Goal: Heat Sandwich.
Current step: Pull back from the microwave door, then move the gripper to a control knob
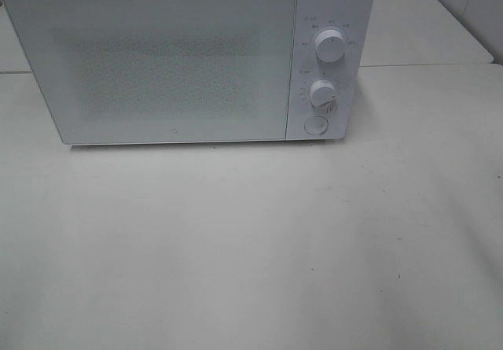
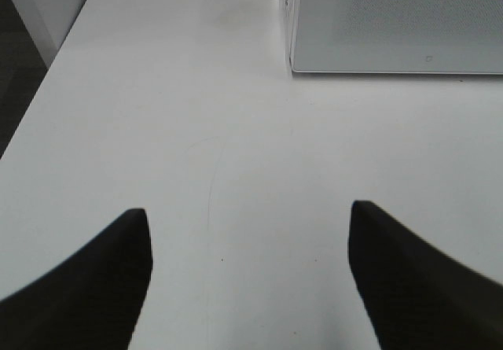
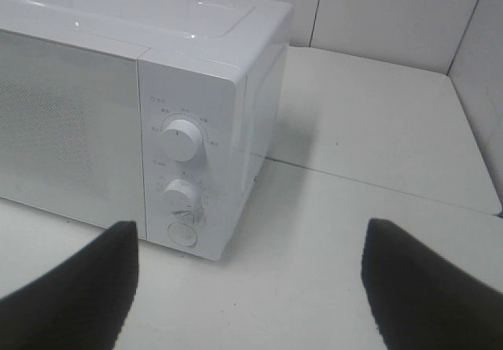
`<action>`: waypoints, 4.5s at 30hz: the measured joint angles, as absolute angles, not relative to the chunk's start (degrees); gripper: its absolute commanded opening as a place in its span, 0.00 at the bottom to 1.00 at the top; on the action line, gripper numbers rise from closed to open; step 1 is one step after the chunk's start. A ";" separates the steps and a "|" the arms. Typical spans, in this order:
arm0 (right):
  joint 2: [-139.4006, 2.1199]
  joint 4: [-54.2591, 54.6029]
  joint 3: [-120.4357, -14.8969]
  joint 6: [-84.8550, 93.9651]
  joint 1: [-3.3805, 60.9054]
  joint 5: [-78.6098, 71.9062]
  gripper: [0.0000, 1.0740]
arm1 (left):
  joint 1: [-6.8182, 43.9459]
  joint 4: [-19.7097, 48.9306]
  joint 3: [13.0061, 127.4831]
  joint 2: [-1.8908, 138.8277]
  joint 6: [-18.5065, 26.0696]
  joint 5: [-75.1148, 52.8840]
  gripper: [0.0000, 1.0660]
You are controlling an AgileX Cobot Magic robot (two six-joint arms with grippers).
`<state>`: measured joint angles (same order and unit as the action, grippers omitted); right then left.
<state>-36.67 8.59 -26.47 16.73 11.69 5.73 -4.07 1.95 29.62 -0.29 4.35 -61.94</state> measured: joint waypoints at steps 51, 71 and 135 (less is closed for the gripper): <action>-97.40 37.93 -27.27 27.22 42.17 -68.12 0.71 | -4.07 1.95 29.62 -0.29 4.30 -61.94 0.63; -113.56 40.45 -35.98 18.91 41.77 -69.04 0.71 | -4.07 1.95 29.62 -0.29 4.30 -61.94 0.63; -122.50 39.94 -46.93 16.33 36.04 -70.19 0.00 | -4.07 1.95 29.62 -0.29 4.30 -61.94 0.63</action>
